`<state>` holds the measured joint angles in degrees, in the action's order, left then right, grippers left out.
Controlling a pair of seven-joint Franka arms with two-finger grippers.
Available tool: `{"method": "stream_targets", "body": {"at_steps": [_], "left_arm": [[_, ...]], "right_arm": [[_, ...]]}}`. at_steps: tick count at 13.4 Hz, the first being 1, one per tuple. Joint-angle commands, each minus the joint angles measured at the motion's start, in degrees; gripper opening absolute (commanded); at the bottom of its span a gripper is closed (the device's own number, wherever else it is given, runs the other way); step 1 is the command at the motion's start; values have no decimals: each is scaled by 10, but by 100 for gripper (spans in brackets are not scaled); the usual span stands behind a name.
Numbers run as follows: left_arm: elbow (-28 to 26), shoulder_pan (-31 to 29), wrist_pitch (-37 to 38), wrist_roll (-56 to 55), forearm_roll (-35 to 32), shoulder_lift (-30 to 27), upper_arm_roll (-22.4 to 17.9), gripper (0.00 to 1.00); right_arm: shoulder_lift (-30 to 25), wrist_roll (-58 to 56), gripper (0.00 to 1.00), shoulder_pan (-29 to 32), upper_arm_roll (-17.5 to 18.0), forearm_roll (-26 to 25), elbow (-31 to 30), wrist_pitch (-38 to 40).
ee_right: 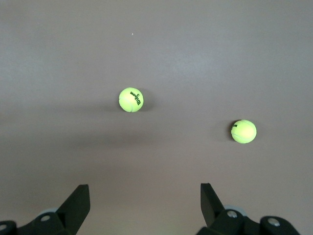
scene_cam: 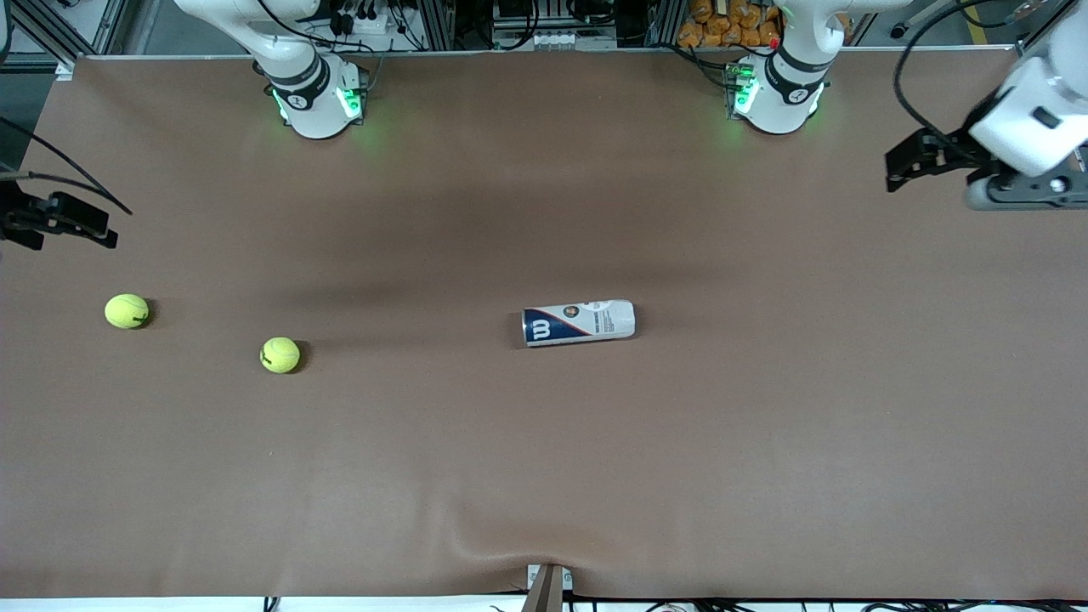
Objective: Insert tennis ball vertically with right arm
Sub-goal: 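Reach the left gripper to the can while the right gripper approaches a ball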
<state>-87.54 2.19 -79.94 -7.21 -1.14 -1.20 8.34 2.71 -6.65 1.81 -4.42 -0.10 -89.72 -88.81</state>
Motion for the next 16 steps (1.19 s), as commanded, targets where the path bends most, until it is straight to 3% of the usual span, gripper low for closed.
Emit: {"method": "stream_targets", "body": {"at_steps": [1, 5, 9, 16], "left_arm": [[18, 6, 13, -7, -11, 20, 11, 100], [29, 52, 9, -7, -39, 53, 26, 100], [123, 147, 6, -10, -100, 178, 25, 100], [125, 255, -42, -1, -154, 238, 23, 100]], "right_arm": [[-3, 6, 100, 3, 6, 6, 11, 6], [-1, 7, 100, -4, 7, 6, 5, 2], [2, 7, 100, -7, 8, 6, 5, -1], [6, 8, 100, -8, 8, 6, 6, -12]]}}
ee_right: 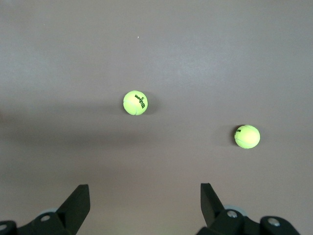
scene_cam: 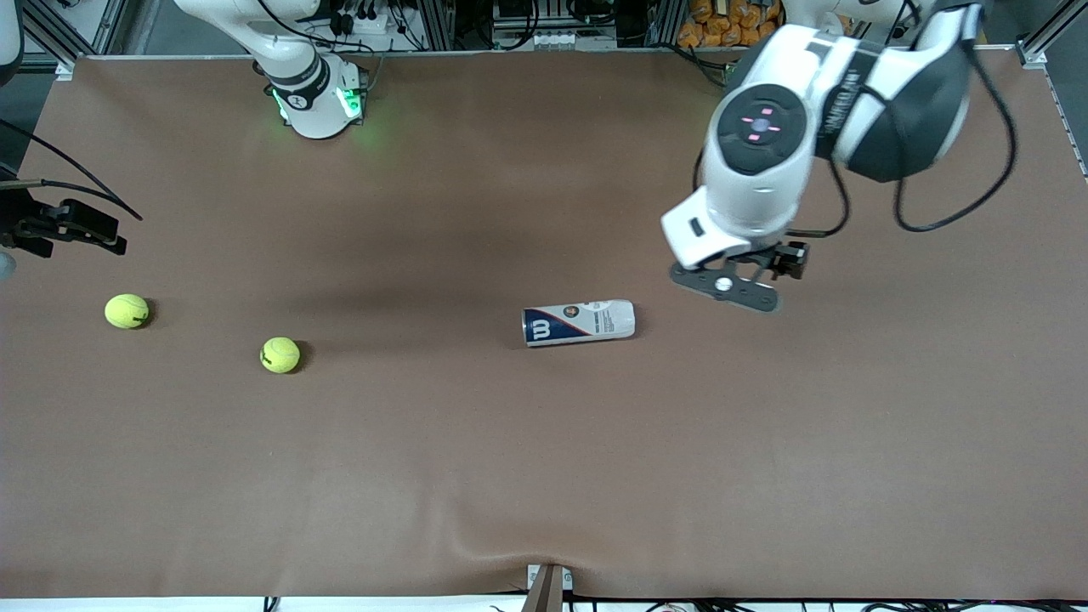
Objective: Insert tennis ball vertically with right arm
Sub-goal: 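Reach the left gripper to the can while the right gripper approaches a ball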
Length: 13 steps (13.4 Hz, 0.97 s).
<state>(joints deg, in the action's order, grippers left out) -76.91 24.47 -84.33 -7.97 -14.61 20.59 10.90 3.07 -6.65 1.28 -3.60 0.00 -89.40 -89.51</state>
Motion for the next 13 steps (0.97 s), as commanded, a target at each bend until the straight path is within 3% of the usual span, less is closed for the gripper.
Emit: {"method": "stream_targets", "body": {"at_steps": [1, 5, 13], "left_arm": [[19, 44, -14, 8, -19, 32, -4, 100], [48, 118, -41, 9, -24, 80, -13, 100], [73, 183, -82, 19, -50, 167, -32, 100]], "right_arm": [[8, 8, 100, -2, 0, 6, 3, -5], [15, 8, 100, -5, 0, 6, 1, -5], [35, 9, 100, -17, 0, 5, -3, -17]]}}
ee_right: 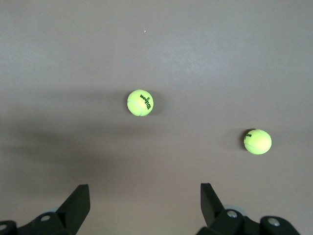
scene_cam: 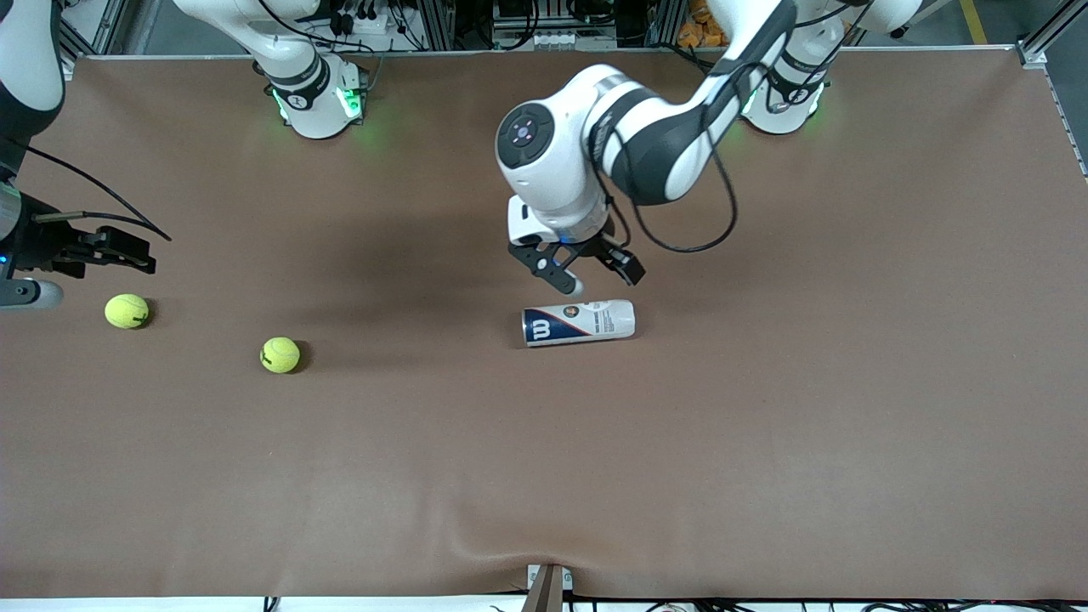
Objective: Insert tennis ball vertically with right arm
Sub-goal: 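Reach the left gripper to the can while the right gripper approaches a ball, then grasp the can with the left gripper while the right gripper grasps a ball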
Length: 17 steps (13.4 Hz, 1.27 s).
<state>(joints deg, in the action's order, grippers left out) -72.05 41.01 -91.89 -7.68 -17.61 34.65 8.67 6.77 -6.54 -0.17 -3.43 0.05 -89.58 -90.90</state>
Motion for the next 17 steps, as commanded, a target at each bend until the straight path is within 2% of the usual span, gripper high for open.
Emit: {"method": "stream_targets", "body": {"at_steps": [1, 5, 7, 10, 17], "left_arm": [[24, 27, -14, 20, -32, 36, -10, 100], [24, 38, -44, 29, -54, 60, -9, 100], [23, 38, -44, 77, -66, 69, -8, 100], [19, 34, -44, 151, -64, 78, -8, 100], [3, 34, -37, 201, -71, 89, -8, 100]], "right_arm": [[-2, 7, 100, -3, -2, 5, -2, -4], [18, 33, 100, -11, -2, 5, -12, -31], [30, 60, 100, -27, -2, 5, -24, -62], [67, 60, 100, -29, -2, 5, -30, -102], [155, 60, 100, -30, -2, 5, -43, -183]]}}
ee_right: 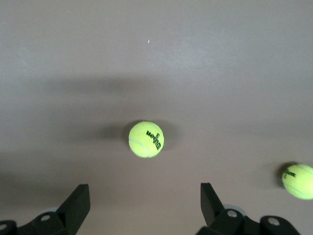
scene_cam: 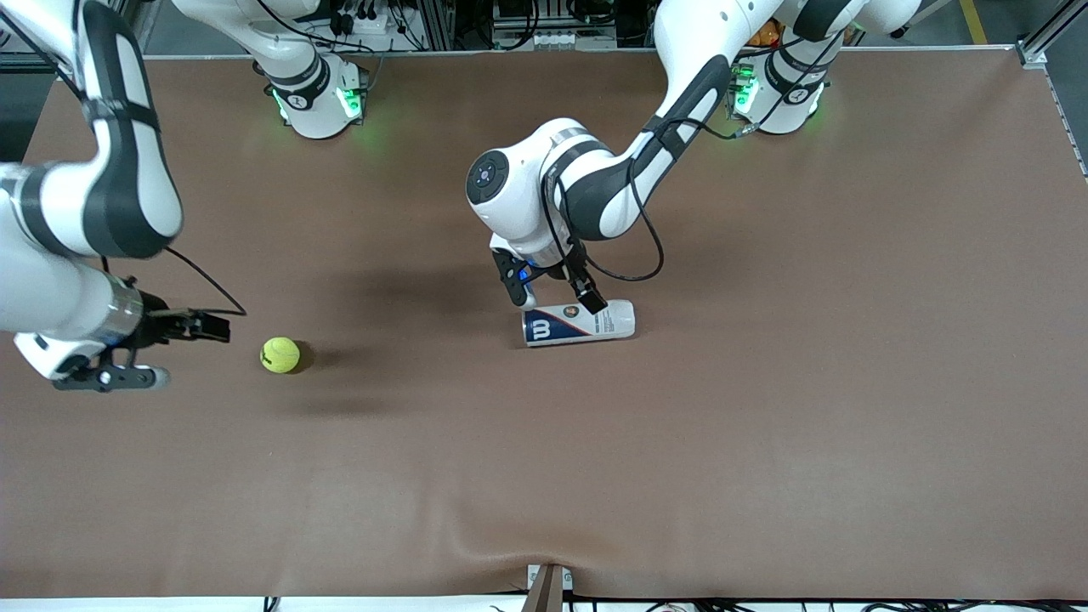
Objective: Insert tennis ball vertically with right arm
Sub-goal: 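Grasp the can with the left gripper while the right gripper grasps a ball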
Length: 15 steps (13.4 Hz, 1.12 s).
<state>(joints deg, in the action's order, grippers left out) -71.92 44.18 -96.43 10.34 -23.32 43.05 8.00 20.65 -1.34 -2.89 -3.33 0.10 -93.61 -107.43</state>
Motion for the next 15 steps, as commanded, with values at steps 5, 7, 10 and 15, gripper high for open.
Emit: {"method": "stream_targets", "body": {"at_steps": [5, 7, 10, 15], "left_arm": [[-19, 6, 28, 34, -15, 18, -1, 100], [-17, 2, 25, 80, -14, 30, -2, 100], [-14, 3, 24, 94, -48, 32, -1, 100], [-9, 1, -13, 122, -60, 41, -2, 100]], "right_arm": [[35, 9, 100, -3, -2, 5, -83, -133], [40, 10, 100, -1, -2, 6, -110, -170], [60, 14, 100, -1, -2, 22, -112, -189], [98, 13, 100, -4, -2, 49, -113, -217]]}}
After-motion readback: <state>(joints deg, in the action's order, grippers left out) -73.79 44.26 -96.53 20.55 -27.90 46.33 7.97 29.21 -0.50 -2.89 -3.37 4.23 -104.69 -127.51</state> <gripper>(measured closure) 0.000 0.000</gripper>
